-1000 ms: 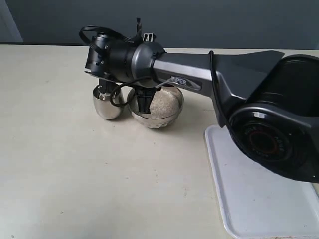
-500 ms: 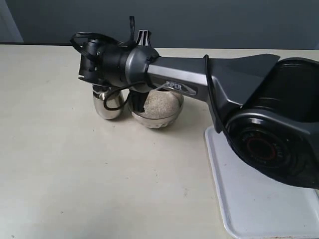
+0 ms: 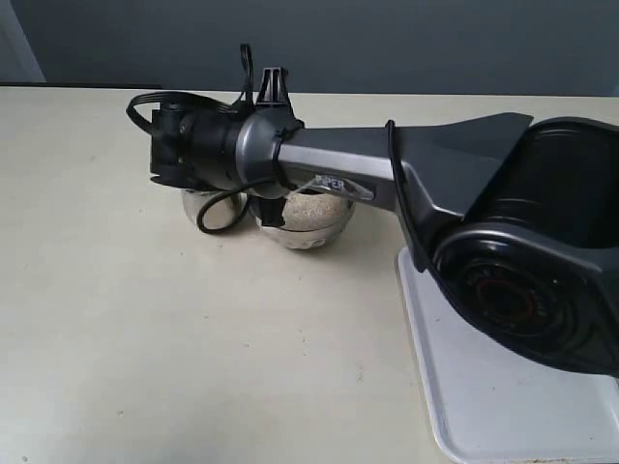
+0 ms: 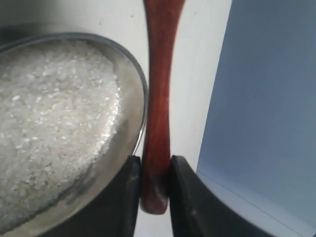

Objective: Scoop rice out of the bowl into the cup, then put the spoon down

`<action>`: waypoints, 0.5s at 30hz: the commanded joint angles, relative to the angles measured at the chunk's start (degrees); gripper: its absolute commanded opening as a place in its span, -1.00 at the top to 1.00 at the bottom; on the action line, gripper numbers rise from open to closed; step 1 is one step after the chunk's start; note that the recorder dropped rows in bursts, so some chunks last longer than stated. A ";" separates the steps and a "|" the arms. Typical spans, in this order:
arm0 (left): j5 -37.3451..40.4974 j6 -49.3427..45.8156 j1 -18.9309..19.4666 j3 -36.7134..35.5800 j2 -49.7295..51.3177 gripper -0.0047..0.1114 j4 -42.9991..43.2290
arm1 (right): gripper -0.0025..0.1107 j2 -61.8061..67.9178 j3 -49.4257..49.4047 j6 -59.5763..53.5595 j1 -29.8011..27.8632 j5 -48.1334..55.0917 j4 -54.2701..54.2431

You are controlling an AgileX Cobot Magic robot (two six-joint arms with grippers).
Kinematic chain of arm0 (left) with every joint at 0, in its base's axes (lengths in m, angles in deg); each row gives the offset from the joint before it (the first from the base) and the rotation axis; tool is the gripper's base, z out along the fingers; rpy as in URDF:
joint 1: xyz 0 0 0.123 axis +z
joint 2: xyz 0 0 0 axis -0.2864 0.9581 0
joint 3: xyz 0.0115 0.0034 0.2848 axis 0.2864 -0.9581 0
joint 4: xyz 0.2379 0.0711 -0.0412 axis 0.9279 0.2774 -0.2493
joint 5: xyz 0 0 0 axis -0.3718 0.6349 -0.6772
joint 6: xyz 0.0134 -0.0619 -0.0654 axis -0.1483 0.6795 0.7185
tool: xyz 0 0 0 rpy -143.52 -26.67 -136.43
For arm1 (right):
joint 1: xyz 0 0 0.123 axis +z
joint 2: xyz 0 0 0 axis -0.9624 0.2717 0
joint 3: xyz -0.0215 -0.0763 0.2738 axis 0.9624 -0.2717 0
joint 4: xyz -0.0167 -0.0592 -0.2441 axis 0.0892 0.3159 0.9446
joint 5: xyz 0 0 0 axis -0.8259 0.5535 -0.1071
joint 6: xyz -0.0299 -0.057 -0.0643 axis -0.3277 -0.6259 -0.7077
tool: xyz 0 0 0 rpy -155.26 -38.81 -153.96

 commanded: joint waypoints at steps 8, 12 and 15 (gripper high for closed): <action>-0.20 0.40 0.02 0.13 -0.31 0.91 0.02 | 0.97 -0.44 -0.13 5.25 0.08 0.25 5.79; -0.20 0.40 0.02 0.13 -0.31 0.91 0.02 | 0.97 -0.44 -0.13 5.71 0.58 0.25 5.13; -0.20 0.40 0.02 0.13 -0.31 0.91 0.02 | 0.97 -0.44 -0.13 5.99 0.98 0.25 6.09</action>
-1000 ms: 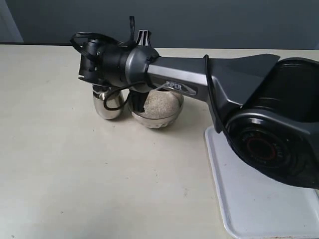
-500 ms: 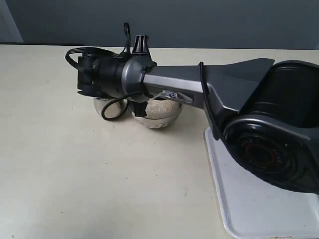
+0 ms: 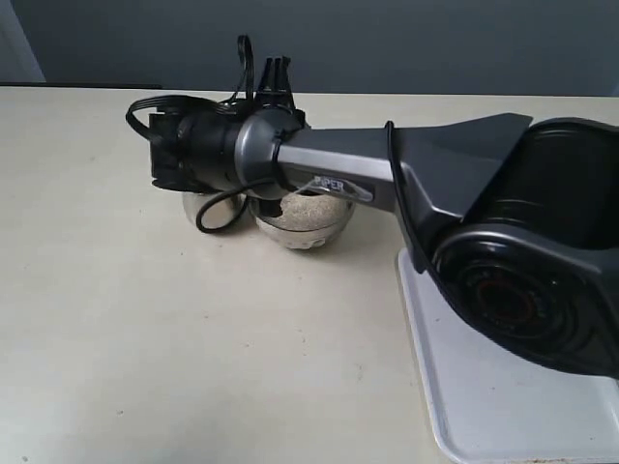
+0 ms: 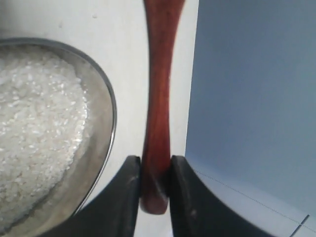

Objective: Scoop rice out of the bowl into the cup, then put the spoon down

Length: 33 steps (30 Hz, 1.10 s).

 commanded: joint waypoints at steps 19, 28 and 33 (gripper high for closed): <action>-0.20 0.40 0.02 0.13 -0.31 0.91 0.02 | 0.97 -1.21 -7.55 8.50 1.97 0.25 12.64; -0.20 0.40 0.02 0.13 -0.31 0.91 0.02 | 0.97 -3.09 -11.30 22.78 2.89 0.25 25.72; -0.20 0.40 0.02 0.13 -0.31 0.91 0.02 | 0.97 -3.46 -12.56 25.68 3.58 0.25 23.45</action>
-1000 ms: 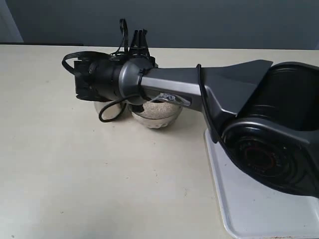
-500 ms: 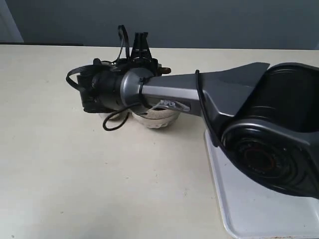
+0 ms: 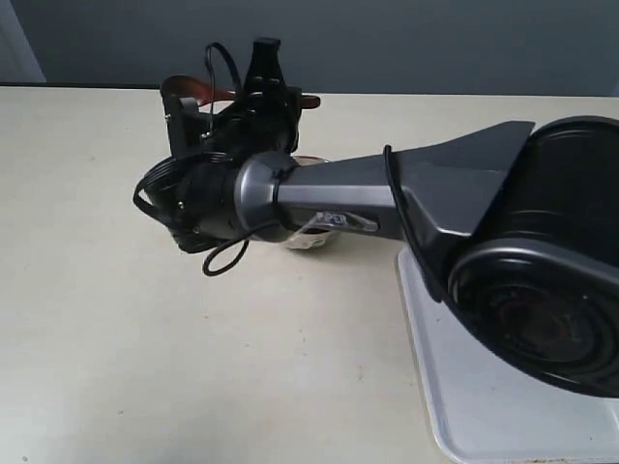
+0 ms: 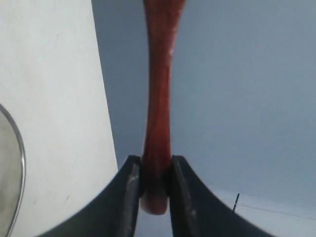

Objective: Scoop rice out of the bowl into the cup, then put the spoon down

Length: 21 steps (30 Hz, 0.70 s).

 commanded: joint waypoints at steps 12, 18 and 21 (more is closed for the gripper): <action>-0.20 0.40 0.02 0.13 -0.31 0.91 0.02 | 0.97 -4.08 -6.43 12.79 1.34 0.37 2.72; -0.20 0.40 0.02 0.13 -0.31 0.91 0.02 | 0.97 -5.79 -6.43 8.33 1.71 0.37 -5.17; -0.20 0.40 0.02 0.13 -0.31 0.91 0.02 | 0.97 -7.90 -6.43 8.33 1.71 0.37 -9.25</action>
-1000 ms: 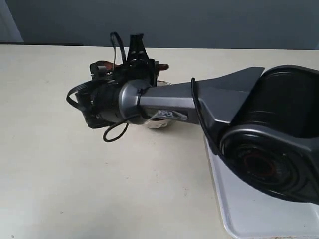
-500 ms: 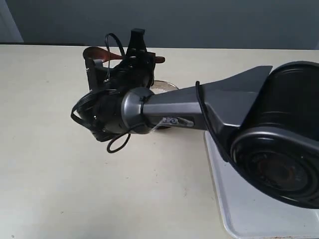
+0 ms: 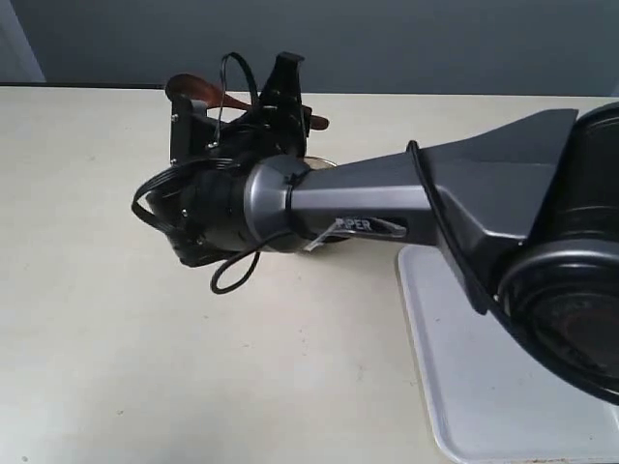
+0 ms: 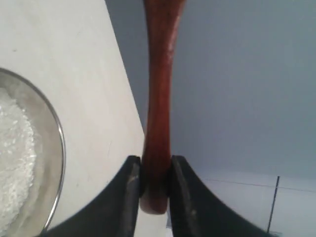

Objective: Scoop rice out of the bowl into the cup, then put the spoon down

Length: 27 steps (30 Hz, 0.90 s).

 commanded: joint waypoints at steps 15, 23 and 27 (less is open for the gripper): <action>-0.20 0.40 0.02 0.13 -0.31 0.91 0.02 | 0.97 -14.21 -0.26 -28.72 -3.99 -8.38 -49.65; -0.20 0.40 0.02 0.13 -0.31 0.91 0.02 | 0.97 -14.21 -0.26 -30.70 -4.25 -6.70 -54.91; -0.20 0.40 0.02 0.13 -0.31 0.91 0.02 | 0.97 -14.21 -0.26 -30.70 -4.25 -4.67 -55.04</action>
